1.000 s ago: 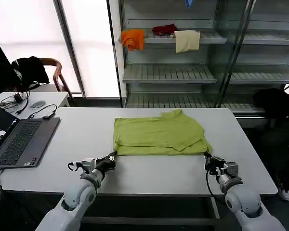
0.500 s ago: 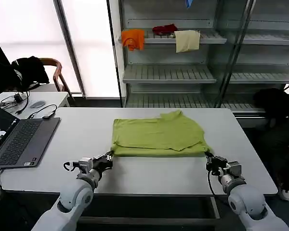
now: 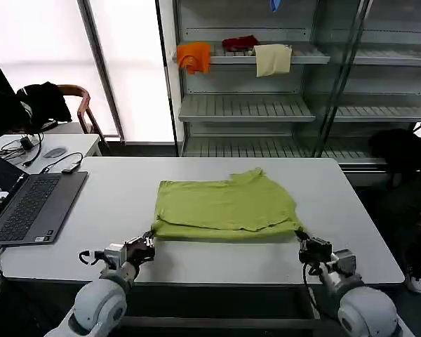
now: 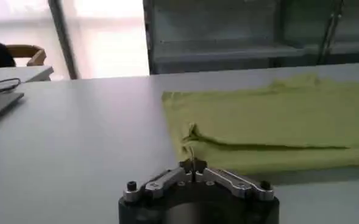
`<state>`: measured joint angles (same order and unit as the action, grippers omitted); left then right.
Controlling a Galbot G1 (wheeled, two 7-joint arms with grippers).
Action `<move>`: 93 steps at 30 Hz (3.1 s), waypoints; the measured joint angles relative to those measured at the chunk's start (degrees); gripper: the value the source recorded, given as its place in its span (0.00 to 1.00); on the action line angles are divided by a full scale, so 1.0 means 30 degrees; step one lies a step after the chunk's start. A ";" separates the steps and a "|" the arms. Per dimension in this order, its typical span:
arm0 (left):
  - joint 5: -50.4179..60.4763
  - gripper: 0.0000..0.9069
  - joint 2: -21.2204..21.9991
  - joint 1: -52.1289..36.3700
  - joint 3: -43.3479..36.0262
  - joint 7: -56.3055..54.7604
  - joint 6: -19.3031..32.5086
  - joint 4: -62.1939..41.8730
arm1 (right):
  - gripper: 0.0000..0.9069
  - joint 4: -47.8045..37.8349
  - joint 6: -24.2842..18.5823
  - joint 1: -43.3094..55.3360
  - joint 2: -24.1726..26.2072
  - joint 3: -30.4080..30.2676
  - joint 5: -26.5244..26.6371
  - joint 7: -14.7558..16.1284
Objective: Fold and organize the clothes.
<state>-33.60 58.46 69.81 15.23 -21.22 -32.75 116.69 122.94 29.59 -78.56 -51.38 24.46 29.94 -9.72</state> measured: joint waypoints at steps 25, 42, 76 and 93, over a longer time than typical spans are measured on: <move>0.2375 0.21 0.0492 0.6448 0.1625 -0.1899 0.0195 0.4220 | 0.00 0.3254 -0.0572 -0.6286 0.0341 0.1708 -0.1058 0.0098; 0.3371 1.00 0.0462 0.7524 0.1801 -0.2353 0.0183 0.5155 | 1.00 0.4070 -0.0311 -0.7714 0.0570 0.2514 -0.0699 -0.0245; -0.1136 1.00 -0.0701 -0.2338 0.1022 0.2639 0.0843 0.0249 | 1.00 -0.4952 -0.0721 0.8391 0.0155 -0.2805 0.2491 0.2853; -0.0732 1.00 -0.0279 -0.7787 -0.0474 0.4010 0.0050 -0.7822 | 1.00 -1.4166 0.0748 1.6877 -0.3384 -0.8358 0.0397 0.3916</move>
<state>-35.79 57.62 46.45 13.81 -9.19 -32.60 93.22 80.44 31.84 -27.92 -61.53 -0.62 31.13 2.03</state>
